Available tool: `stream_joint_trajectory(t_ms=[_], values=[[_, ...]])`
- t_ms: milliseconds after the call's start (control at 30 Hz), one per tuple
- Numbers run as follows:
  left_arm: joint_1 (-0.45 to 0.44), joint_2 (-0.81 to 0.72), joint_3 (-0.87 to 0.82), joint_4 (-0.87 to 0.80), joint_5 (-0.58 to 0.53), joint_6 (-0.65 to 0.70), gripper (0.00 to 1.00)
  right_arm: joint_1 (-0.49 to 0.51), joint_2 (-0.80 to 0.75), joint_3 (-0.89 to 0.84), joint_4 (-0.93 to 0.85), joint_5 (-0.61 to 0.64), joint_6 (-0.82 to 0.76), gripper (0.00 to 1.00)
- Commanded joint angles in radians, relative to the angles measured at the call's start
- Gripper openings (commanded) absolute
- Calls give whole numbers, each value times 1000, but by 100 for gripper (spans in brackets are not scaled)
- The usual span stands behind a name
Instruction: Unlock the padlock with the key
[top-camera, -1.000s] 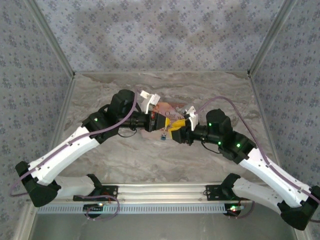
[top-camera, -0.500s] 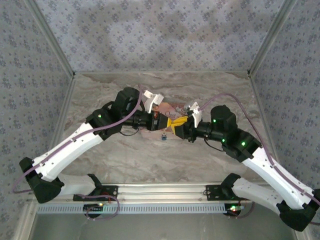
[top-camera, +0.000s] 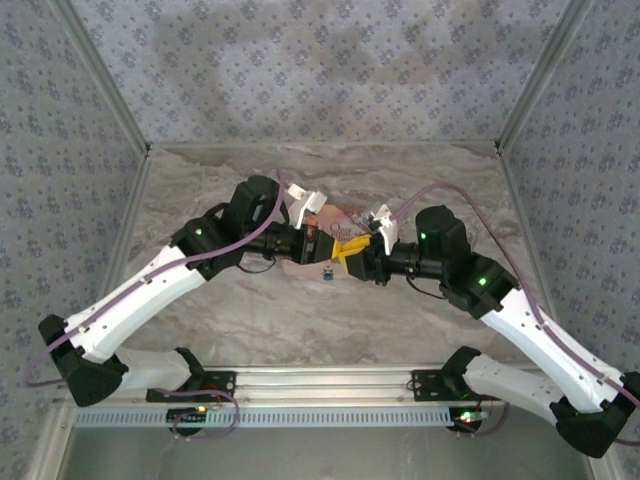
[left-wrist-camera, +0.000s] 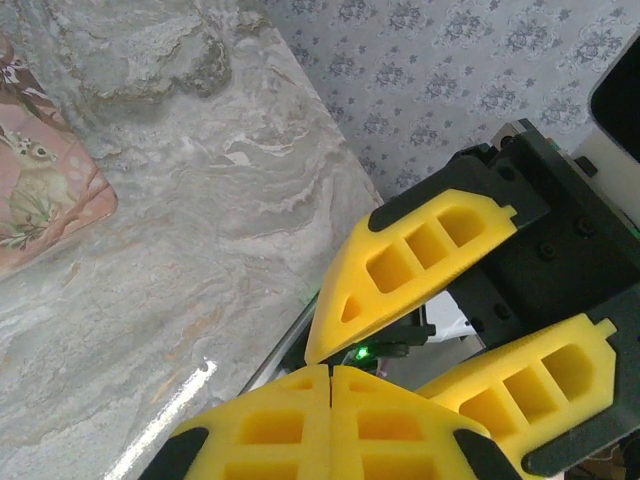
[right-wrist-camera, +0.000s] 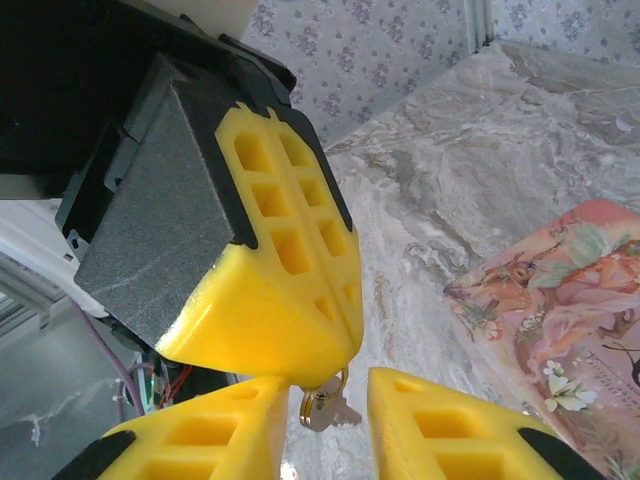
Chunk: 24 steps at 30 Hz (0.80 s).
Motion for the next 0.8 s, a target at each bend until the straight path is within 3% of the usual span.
stream_joint_trajectory(t_ms=[0,167,267,567,767], values=[[-7,2,43,37,32,21,0,7,11,32,-2,-99,-23,36],[-8,-2,46,24,21,30,0,7,3,23,-6,-131,-23,36],[-7,0,47,24,24,31,0,8,2,24,-10,-147,-26,29],[-8,4,51,42,54,20,0,6,14,48,-32,-121,-39,29],[-19,15,55,40,72,22,0,2,28,62,-36,-107,-47,12]])
